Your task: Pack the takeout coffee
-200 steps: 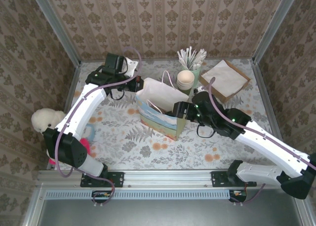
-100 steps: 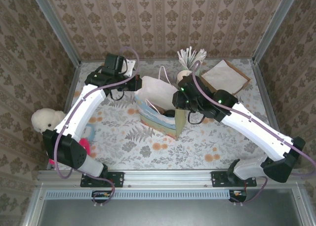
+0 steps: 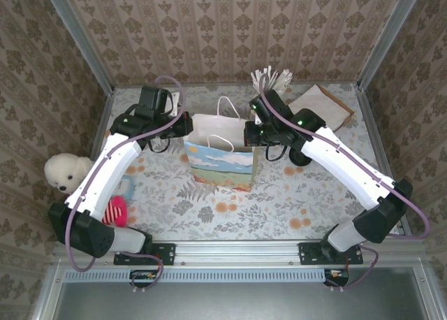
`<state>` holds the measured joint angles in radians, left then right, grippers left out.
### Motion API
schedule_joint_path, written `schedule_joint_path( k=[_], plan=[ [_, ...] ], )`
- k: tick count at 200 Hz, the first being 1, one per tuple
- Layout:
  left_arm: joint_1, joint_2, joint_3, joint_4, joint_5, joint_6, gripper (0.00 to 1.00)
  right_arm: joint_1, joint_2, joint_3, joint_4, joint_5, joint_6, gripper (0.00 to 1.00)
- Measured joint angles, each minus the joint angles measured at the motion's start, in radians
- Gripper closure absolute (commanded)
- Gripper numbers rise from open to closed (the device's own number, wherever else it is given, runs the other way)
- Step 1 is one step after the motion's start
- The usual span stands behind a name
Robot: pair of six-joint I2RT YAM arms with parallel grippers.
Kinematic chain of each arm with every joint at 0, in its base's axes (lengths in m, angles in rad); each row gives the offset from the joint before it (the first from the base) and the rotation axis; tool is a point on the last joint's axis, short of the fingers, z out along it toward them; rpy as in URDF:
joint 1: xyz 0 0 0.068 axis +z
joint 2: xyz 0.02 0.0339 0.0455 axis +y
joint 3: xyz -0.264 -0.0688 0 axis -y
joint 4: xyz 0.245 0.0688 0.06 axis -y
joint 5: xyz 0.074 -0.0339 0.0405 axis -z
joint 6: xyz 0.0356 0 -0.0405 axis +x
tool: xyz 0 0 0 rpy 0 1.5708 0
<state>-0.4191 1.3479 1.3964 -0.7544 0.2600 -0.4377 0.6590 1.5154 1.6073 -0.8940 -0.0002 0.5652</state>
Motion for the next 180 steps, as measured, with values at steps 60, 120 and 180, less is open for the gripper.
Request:
schedule_joint_path(
  k=[60,120,180],
  plan=[
    [0.002,-0.018,-0.026,0.009,0.003,-0.038,0.98,-0.023,0.112,0.106,-0.006,-0.108,-0.102,0.73],
    [0.007,-0.006,-0.013,0.006,-0.010,-0.098,1.00,-0.165,0.090,0.155,-0.006,-0.173,-0.246,0.28],
    [-0.049,-0.084,-0.088,0.049,-0.129,-0.283,1.00,-0.397,0.112,0.168,0.133,-0.156,-0.411,0.50]
  ],
)
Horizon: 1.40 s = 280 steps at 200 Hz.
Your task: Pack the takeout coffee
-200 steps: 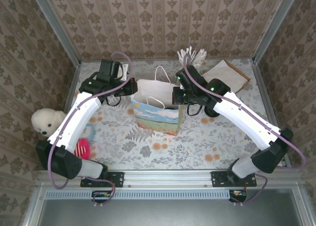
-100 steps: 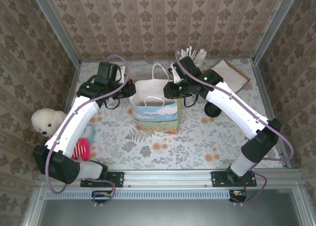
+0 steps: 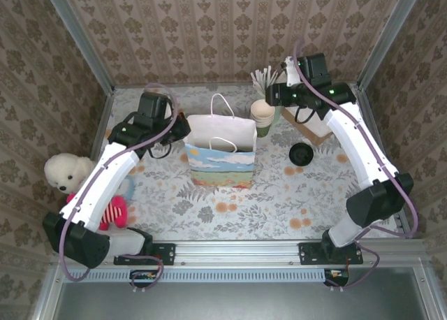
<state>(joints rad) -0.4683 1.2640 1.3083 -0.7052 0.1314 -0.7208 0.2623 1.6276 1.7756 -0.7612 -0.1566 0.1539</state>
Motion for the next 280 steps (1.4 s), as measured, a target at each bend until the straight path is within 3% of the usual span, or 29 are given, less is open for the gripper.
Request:
schedule_joint_path(
  k=[30,55,81,119,150,196,243,280],
  plan=[
    [-0.061,-0.034,-0.045,0.034,-0.067,-0.101,1.00,-0.020,0.186,0.169,-0.037,0.043,-0.051,0.54],
    [-0.081,-0.036,-0.061,0.067,-0.103,-0.161,0.92,-0.022,0.264,0.194,-0.074,0.052,-0.053,0.53],
    [-0.087,-0.036,-0.064,0.079,-0.109,-0.175,0.68,-0.022,0.277,0.194,-0.100,0.100,-0.029,0.51],
    [-0.074,-0.041,-0.064,0.092,-0.088,-0.140,0.30,-0.022,0.292,0.211,-0.101,0.136,-0.016,0.58],
    [-0.031,-0.075,-0.066,0.093,-0.031,-0.073,0.11,-0.022,0.339,0.252,-0.102,0.153,-0.012,0.58],
    [0.021,-0.182,-0.112,0.103,-0.004,-0.025,0.06,-0.019,0.406,0.308,-0.103,0.187,-0.009,0.63],
    [0.058,-0.193,-0.157,0.126,0.023,0.011,0.01,-0.015,0.443,0.356,-0.114,0.218,-0.014,0.70],
    [0.069,-0.174,-0.185,0.200,0.048,0.018,0.00,-0.002,0.446,0.390,-0.145,0.283,-0.052,0.82]
  ],
)
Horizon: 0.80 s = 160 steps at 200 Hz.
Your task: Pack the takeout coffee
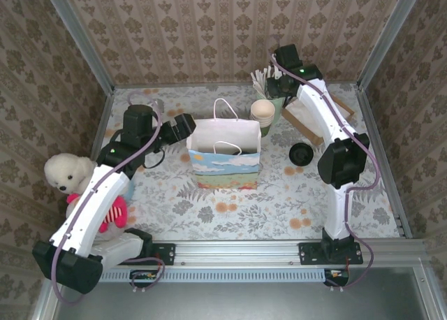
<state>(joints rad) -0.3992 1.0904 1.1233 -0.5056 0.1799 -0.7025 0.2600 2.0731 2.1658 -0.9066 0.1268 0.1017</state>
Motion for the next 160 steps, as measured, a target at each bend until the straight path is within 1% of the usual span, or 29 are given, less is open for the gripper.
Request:
schedule_joint_path(
  k=[30,47,69,88,99,110,136,151,160],
  plan=[
    [0.011,0.063,0.012,0.006,0.007,0.008,0.00,0.003,0.000,0.012,-0.029,0.037,-0.030,0.90],
    [0.012,0.074,0.013,0.005,0.007,0.011,0.00,0.003,0.000,0.012,-0.042,0.045,-0.032,0.93],
    [0.014,0.073,0.013,0.018,0.007,0.008,0.00,0.003,-0.002,0.014,-0.044,0.045,-0.031,0.93],
    [0.014,0.073,0.002,0.044,0.007,0.005,0.00,0.006,-0.008,0.015,-0.044,0.042,-0.027,0.88],
    [0.014,0.074,-0.003,0.051,0.007,0.003,0.00,0.008,-0.014,0.015,-0.044,0.042,-0.021,0.83],
    [0.014,0.074,-0.006,0.058,0.007,0.003,0.00,0.010,-0.023,0.016,-0.044,0.039,-0.015,0.80],
    [0.014,0.074,-0.007,0.081,0.007,0.003,0.00,0.013,-0.049,0.023,-0.039,0.029,-0.001,0.64],
    [0.014,0.073,-0.011,0.100,0.007,0.004,0.00,0.013,-0.064,0.034,-0.035,0.026,0.008,0.60],
    [0.014,0.072,-0.019,0.111,0.007,0.004,0.00,0.013,-0.068,0.044,-0.033,0.024,0.010,0.59]
  ],
)
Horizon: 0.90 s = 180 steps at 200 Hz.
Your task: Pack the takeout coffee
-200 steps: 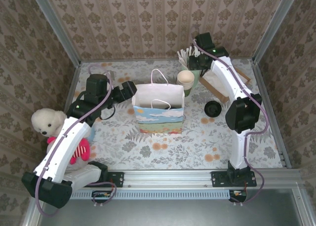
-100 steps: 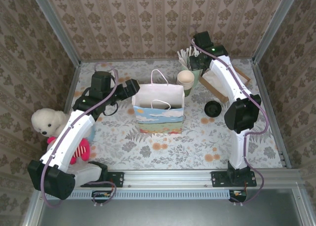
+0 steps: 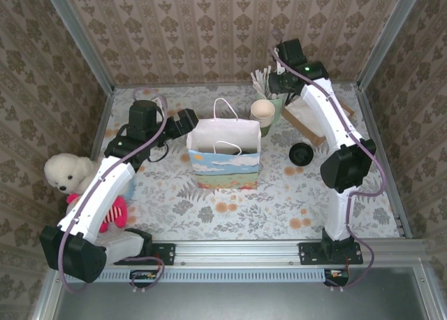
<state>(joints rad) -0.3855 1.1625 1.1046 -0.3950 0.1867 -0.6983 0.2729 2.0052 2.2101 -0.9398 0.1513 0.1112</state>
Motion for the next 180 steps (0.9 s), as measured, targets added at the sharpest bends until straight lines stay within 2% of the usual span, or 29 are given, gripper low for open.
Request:
schedule_joint_path(
  k=[63,117,180],
  plan=[
    [0.000,-0.008,-0.048,0.076,-0.019,0.057,0.00,-0.013,0.068,0.144,0.032,-0.003,0.033,0.59],
    [0.000,-0.008,-0.069,0.172,-0.030,0.117,0.00,-0.040,0.148,0.153,0.079,-0.039,0.092,0.65],
    [0.000,-0.008,-0.071,0.188,-0.029,0.135,0.00,-0.063,0.126,0.150,-0.015,-0.053,0.053,0.65]
  ],
)
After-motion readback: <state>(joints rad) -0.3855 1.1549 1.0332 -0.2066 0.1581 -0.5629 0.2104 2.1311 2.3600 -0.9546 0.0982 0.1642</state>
